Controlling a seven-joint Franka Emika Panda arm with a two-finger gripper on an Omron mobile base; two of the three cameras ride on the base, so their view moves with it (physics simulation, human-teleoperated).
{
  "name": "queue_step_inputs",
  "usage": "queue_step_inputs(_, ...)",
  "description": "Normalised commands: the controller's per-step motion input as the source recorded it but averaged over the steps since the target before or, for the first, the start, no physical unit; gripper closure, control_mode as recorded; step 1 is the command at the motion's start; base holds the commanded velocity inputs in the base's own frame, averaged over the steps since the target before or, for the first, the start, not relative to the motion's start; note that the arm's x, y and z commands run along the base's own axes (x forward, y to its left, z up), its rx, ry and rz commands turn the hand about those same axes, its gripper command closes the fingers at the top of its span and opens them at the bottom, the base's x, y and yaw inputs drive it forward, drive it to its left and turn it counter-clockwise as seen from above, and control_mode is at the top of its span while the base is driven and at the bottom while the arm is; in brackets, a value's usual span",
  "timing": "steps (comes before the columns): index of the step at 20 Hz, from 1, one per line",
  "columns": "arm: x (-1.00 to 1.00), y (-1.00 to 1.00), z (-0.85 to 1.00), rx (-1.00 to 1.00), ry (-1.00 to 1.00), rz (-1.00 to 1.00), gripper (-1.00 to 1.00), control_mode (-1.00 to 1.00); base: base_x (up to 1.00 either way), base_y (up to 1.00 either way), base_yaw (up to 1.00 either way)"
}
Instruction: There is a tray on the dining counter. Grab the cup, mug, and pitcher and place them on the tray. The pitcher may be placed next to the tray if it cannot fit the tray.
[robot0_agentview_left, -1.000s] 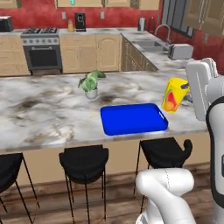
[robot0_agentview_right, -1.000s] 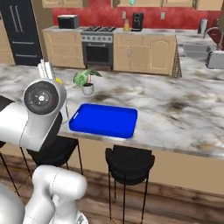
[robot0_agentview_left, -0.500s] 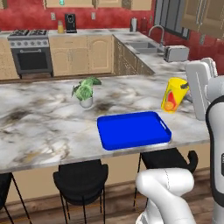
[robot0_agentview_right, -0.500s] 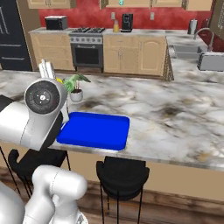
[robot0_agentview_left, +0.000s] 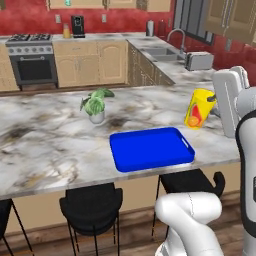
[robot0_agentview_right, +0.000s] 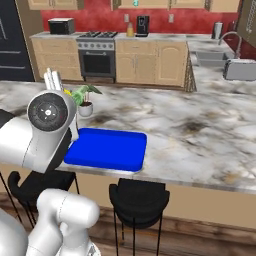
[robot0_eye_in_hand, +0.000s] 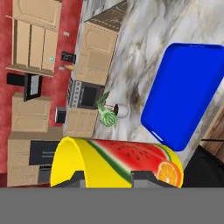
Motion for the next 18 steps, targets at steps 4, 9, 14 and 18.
queue_step_inputs(4, 0.00, 0.00, 0.00, 0.00, 0.00, 0.00, 1.00, 1.00, 0.18, 0.00, -0.02)
queue_step_inputs(9, 0.04, 0.03, -0.02, 0.00, 0.00, 0.00, 1.00, -1.00, 0.14, 0.06, -0.01)
queue_step_inputs(14, 0.25, 0.16, -0.24, 0.00, 0.00, 0.00, 1.00, -1.00, 0.00, 0.00, 0.00)
queue_step_inputs(18, 0.31, 0.22, -0.39, 0.00, 0.00, 0.00, 1.00, -1.00, 0.00, 0.00, 0.00)
